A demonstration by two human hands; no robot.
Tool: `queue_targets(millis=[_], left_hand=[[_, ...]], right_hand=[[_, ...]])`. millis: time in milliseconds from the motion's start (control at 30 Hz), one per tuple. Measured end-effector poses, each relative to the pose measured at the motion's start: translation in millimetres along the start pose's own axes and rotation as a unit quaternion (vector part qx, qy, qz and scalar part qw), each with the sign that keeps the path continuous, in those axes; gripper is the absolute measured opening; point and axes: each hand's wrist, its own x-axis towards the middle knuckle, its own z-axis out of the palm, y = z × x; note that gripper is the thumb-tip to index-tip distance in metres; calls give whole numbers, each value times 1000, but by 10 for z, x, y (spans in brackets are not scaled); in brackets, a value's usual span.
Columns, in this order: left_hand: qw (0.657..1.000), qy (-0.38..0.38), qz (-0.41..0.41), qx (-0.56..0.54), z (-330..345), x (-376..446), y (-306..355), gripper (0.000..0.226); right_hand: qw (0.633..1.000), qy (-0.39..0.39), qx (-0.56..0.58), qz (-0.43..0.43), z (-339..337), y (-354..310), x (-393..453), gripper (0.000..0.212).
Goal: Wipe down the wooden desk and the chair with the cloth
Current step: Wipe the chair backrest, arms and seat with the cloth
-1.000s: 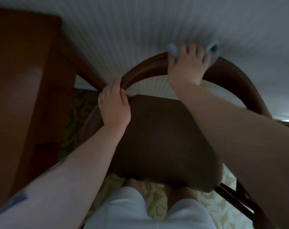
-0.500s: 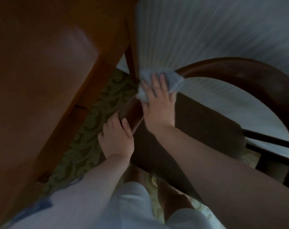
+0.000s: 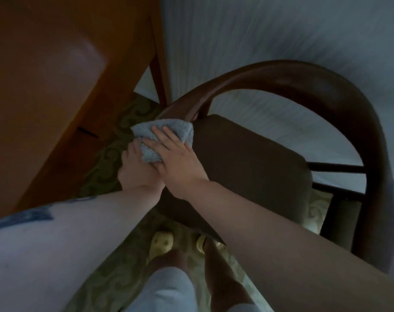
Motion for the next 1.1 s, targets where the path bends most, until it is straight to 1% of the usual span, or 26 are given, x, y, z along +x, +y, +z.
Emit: queue_targets(millis=[67,167,200,233,300,333,367,433,500,567,600,733,800,867,933,1100], left_hand=[[1000,0,6,8,6,1,18,59],[1000,17,7,-3,-75,-54,34,46],[1000,-2,11,-10,-110,-63,14,50],[999,-37,14,-12,-170,-83,-11,58],[992,-113,34,47,-334,-178,-65,74],[986,-131,56,92,-434,-275,-61,80],[980,-132,82,126,-531,-397,-18,80],[969,-127,141,157,-679,-684,146,65],[951,-170,213,144,-776,-986,415,45],[921,-222,292,129,-862,-1368,744,38],[907,-231,328,128,-901,-1584,912,38],[865,-189,445,139,-919,-2540,1484,32],[841,-177,489,150,-841,-2998,1640,35],[830,-195,503,139,-709,-3375,1738,38],[827,-216,503,127,-544,-3706,1802,38],[848,-224,468,112,-141,-4567,1843,32]], right_hand=[[999,-8,24,26,-101,-12,-150,50],[981,39,125,142,-228,-101,-495,48],[973,59,146,171,-243,-126,-639,49],[967,69,152,192,-253,-154,-792,50],[961,79,137,225,-291,-213,-1121,53],[956,88,130,248,-334,-250,-1299,54],[947,108,133,273,-389,-295,-1489,53],[922,172,162,306,-525,-389,-1893,43],[908,220,146,325,-686,-473,-2300,36],[891,265,120,347,-832,-528,-2712,33],[883,283,109,359,-887,-540,-2913,33],[850,310,105,413,-928,-478,-3744,36],[837,318,113,432,-860,-385,-4199,34],[832,308,111,449,-774,-278,-4691,35],[821,312,113,466,-645,-146,-5193,37],[796,328,136,490,-276,202,-6366,24]])
